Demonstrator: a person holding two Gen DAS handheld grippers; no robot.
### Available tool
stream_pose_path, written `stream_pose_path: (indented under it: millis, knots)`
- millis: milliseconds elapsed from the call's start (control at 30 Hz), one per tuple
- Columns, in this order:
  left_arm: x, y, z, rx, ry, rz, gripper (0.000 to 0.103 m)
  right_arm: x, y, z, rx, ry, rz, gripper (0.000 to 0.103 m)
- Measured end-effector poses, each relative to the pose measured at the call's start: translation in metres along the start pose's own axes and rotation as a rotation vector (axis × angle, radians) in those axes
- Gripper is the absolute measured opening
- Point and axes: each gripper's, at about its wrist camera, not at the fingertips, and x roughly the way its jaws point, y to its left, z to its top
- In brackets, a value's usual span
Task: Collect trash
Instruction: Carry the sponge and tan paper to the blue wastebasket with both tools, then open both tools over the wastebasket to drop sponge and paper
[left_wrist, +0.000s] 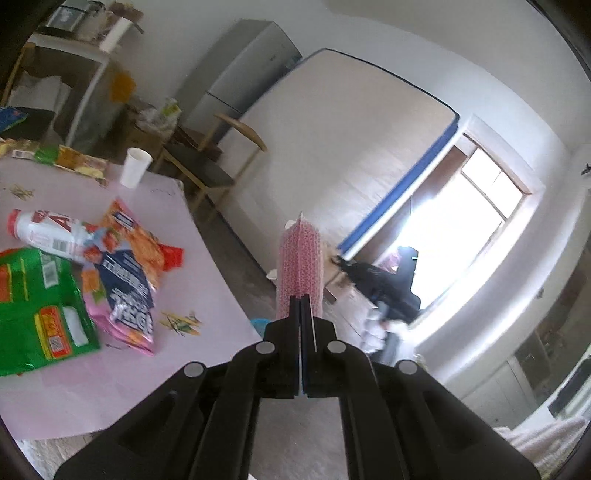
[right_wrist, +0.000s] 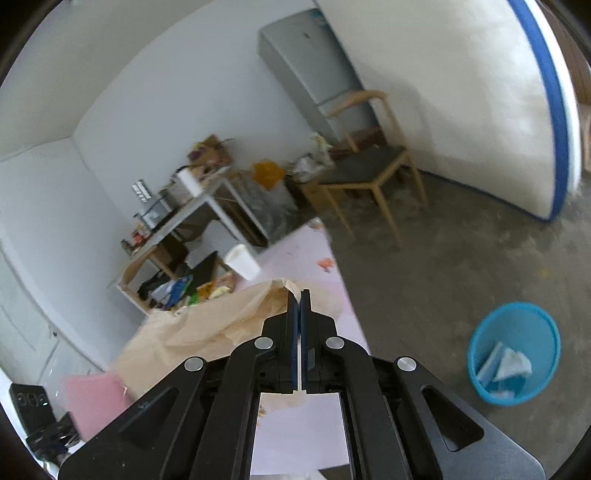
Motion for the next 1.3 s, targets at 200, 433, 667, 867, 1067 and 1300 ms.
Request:
stream_pose_path:
  millis: [200, 433, 667, 867, 1067, 1300]
  knots:
    - [-0.005, 0.013, -0.003, -0.030, 0.022, 0.041, 0.000, 0.021, -0.020, -0.017, 0.056, 0.038, -0.028, 0.000]
    - [-0.006, 0.046, -0.008, -0.089, 0.033, 0.133, 0.000, 0.029, -0.027, -0.019, 0.073, 0.050, -0.030, 0.000]
    - [0.046, 0.037, 0.004, -0.047, 0.105, 0.078, 0.000, 0.003, -0.066, -0.015, 0.132, 0.006, -0.089, 0.000]
    - [0.142, 0.004, 0.016, 0.036, 0.241, -0.018, 0.000, -0.034, -0.119, -0.014, 0.210, -0.051, -0.188, 0.000]
    - [0.264, -0.029, 0.005, 0.125, 0.414, -0.065, 0.000, -0.058, -0.183, -0.026, 0.308, -0.069, -0.286, 0.000]
    - [0.402, -0.059, -0.042, 0.243, 0.628, -0.021, 0.000, -0.043, -0.245, -0.037, 0.413, -0.033, -0.352, 0.000]
